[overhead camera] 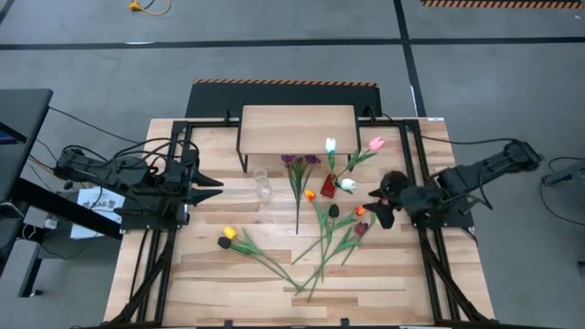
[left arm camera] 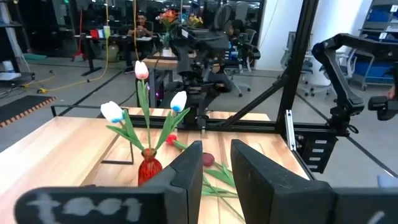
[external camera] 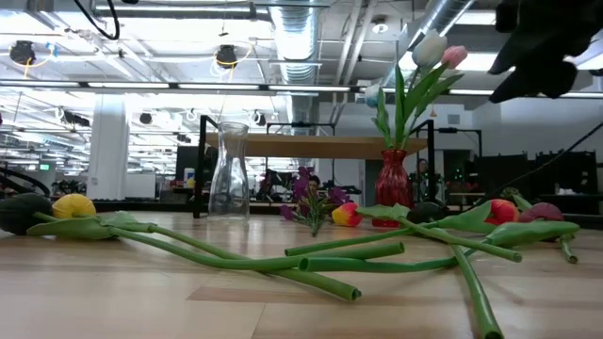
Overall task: Pick and place flowers into a vace then onto a shelf
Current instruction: Put the purple flowers into the red flower vase
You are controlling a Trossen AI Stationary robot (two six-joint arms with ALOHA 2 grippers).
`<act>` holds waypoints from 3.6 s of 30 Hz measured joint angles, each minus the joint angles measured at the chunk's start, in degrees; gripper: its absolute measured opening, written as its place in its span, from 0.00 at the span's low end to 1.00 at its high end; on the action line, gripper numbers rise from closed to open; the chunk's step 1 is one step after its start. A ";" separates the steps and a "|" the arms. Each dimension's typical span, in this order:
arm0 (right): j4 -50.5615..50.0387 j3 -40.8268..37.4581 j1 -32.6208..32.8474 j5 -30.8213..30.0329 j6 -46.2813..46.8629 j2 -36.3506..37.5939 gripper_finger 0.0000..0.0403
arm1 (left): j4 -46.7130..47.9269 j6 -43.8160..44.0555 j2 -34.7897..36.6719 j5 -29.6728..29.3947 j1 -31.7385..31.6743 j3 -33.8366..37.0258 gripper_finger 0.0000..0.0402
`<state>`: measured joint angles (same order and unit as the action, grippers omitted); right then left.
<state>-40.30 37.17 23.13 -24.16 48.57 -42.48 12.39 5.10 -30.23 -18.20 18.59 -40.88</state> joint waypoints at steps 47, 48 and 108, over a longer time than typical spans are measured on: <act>61.04 -0.02 25.10 -37.64 13.88 -56.74 0.61 | 4.74 -0.44 -10.77 19.47 1.89 0.96 0.18; 60.88 -0.04 25.10 -37.64 13.76 -56.78 0.61 | 4.70 -1.41 -12.15 19.42 2.13 0.96 0.18; 58.96 -0.04 23.59 -37.20 -4.04 -56.80 0.61 | -44.23 17.43 -68.35 -26.19 0.64 -1.64 0.20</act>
<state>18.66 37.12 46.72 -61.36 44.53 -99.28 -31.84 22.54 -98.59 -44.38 19.22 -42.52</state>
